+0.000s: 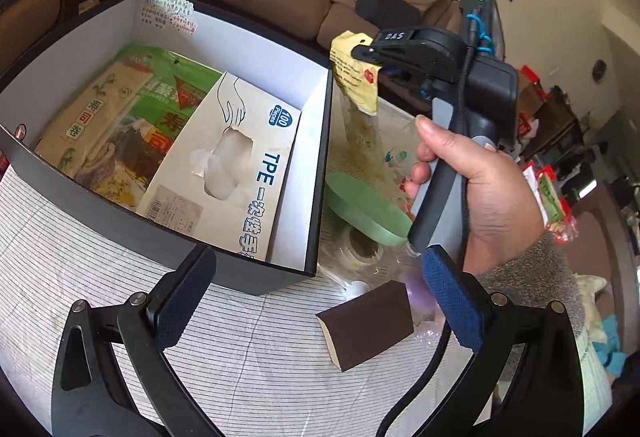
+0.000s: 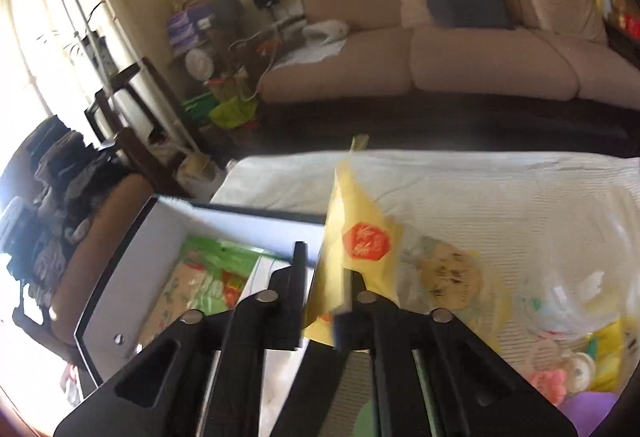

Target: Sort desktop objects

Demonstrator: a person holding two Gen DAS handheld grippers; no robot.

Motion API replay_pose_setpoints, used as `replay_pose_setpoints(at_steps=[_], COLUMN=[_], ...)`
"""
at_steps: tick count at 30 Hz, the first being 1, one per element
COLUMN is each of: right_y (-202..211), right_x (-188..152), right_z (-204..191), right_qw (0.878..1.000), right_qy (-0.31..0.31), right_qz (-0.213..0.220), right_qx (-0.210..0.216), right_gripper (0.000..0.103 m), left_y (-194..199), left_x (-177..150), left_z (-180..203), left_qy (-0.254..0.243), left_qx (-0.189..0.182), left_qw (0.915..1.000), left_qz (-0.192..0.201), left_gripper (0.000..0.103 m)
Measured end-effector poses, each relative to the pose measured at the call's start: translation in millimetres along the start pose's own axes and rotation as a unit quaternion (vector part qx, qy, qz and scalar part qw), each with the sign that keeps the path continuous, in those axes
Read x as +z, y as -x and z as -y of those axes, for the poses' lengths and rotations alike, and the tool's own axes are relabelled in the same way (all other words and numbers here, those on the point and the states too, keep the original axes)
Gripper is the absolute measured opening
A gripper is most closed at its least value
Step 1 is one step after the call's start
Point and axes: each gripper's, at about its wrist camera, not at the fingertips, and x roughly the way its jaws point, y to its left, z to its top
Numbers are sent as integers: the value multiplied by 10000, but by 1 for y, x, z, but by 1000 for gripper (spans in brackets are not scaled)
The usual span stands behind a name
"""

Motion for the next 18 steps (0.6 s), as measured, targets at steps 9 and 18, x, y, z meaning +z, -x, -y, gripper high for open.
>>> replay_pose_setpoints(at_steps=[9,18], right_y=[50,64], right_x=[-2,-23], right_z=[24,20], right_qw=[9985,9982], right_qy=[-112,451], right_qz=[-48,-391], right_qx=[540,-71], right_gripper=[5,69], left_y=[3,3], left_x=[-3,-6], left_z=[6,5], left_qy=[-36,45], left_qx=[-203,-160], left_qw=[9997,9998], left_qz=[-97,-142], left_gripper=[103,103])
